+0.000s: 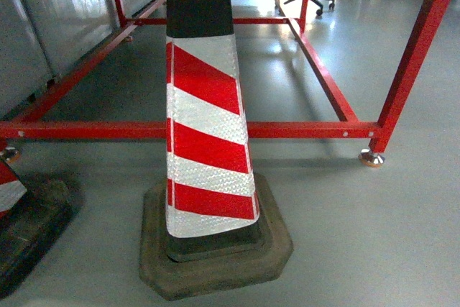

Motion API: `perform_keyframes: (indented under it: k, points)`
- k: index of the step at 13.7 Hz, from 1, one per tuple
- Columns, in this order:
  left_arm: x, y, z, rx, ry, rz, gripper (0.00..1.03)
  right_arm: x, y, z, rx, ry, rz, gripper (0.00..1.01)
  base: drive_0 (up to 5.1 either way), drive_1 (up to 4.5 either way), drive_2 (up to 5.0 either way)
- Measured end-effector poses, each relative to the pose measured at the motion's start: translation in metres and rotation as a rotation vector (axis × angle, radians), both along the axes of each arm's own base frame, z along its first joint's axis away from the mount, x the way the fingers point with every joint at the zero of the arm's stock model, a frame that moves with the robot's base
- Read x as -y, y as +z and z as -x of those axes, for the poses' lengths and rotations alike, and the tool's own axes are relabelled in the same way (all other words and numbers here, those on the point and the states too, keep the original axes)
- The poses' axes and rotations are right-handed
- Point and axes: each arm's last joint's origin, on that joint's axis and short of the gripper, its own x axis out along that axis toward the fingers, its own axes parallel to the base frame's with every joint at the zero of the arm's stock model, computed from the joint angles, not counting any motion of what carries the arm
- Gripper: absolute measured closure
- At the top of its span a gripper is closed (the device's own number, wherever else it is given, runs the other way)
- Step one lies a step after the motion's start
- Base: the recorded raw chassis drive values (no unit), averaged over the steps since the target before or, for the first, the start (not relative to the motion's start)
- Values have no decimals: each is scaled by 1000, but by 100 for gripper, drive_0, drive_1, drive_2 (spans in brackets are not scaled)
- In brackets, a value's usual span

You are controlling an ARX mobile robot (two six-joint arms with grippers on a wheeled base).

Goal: Pick blue part to blue bin on bottom shelf

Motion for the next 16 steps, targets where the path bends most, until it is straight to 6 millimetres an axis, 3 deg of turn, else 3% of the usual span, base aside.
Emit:
perform_keyframes:
  k: [16]
  points:
    - [0,0,0,0,0,0,5,0,0,0,0,0,0,3,0,0,0]
